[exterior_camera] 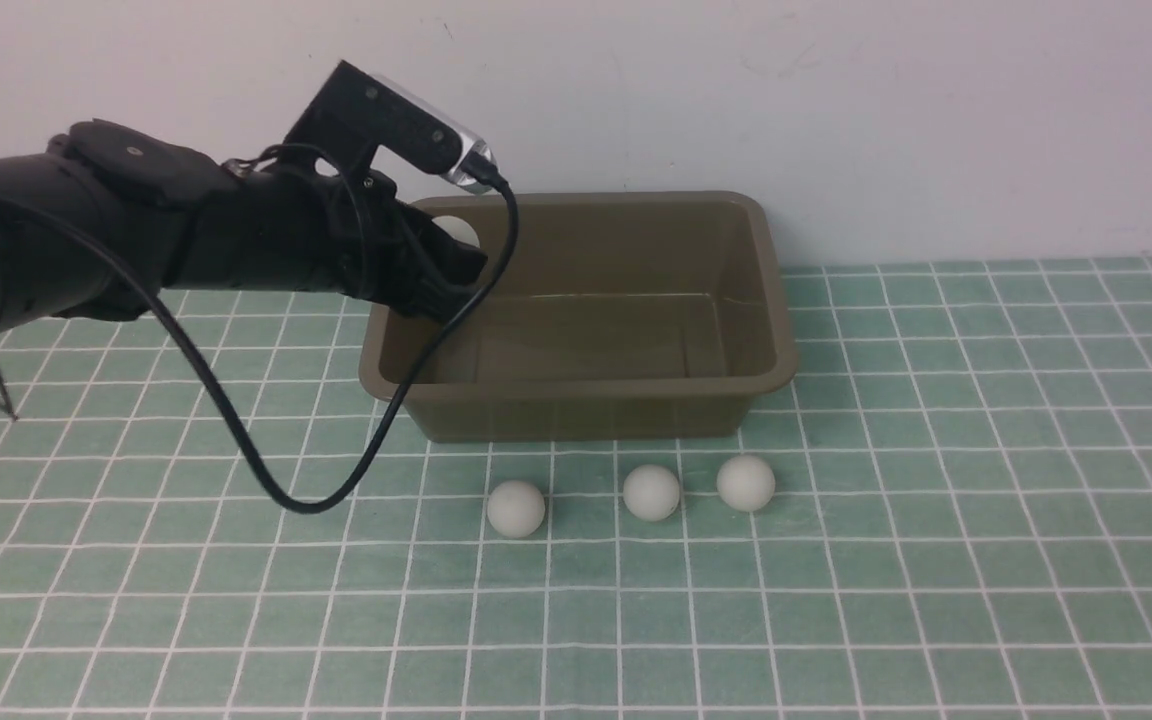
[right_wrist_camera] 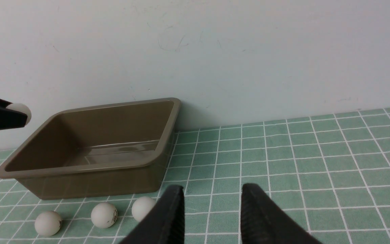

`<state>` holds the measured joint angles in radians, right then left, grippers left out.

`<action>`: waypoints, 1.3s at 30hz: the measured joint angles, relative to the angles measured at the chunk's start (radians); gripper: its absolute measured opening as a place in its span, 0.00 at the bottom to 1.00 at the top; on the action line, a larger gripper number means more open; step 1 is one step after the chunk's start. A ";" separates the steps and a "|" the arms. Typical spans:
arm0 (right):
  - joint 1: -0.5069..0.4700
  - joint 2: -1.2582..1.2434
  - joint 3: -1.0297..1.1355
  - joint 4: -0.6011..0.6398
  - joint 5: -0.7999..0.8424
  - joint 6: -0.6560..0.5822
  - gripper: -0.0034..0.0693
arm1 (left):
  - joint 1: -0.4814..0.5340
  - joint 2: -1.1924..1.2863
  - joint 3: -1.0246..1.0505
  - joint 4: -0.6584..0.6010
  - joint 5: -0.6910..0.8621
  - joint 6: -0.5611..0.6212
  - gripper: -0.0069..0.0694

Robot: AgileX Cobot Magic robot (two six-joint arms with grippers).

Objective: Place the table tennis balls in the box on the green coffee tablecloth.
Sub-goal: 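Drop the ball into the bin, then reach for and grasp a ping pong ball on the table beside the basket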

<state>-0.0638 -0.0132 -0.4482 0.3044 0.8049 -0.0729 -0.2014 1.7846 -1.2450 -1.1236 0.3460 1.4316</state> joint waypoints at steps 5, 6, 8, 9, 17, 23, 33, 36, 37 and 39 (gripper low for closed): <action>0.000 0.000 0.000 0.014 0.000 0.000 0.35 | 0.000 0.100 -0.061 0.000 -0.001 0.028 0.55; 0.000 0.000 0.000 0.018 0.000 0.000 0.35 | 0.000 0.129 -0.078 0.000 0.002 0.045 0.55; 0.000 0.000 0.000 0.026 0.000 0.000 0.35 | 0.000 0.173 -0.103 0.001 0.019 0.077 0.55; 0.000 0.000 0.000 0.030 0.000 0.000 0.35 | 0.000 0.186 -0.114 0.001 0.024 0.086 0.55; 0.000 0.000 0.000 0.038 -0.001 -0.051 0.35 | 0.000 0.188 -0.139 0.006 0.072 0.031 0.75; 0.000 0.000 0.000 0.045 -0.007 -0.098 0.35 | 0.000 0.061 -0.141 0.093 0.090 -0.097 0.77; 0.000 0.000 0.000 0.051 -0.020 -0.125 0.35 | 0.000 -0.230 -0.144 0.387 0.379 -0.497 0.63; 0.000 0.000 0.000 0.052 -0.021 -0.125 0.35 | 0.000 -0.269 -0.144 0.486 0.496 -0.637 0.59; 0.000 0.000 0.000 0.052 -0.021 -0.125 0.35 | 0.000 -0.271 -0.144 0.512 0.525 -0.671 0.58; 0.000 0.000 0.000 0.052 -0.022 -0.125 0.35 | 0.000 -0.271 -0.144 0.561 0.577 -0.735 0.57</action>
<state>-0.0638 -0.0132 -0.4482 0.3569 0.7828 -0.1982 -0.2014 1.5131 -1.3890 -0.5627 0.9225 0.6962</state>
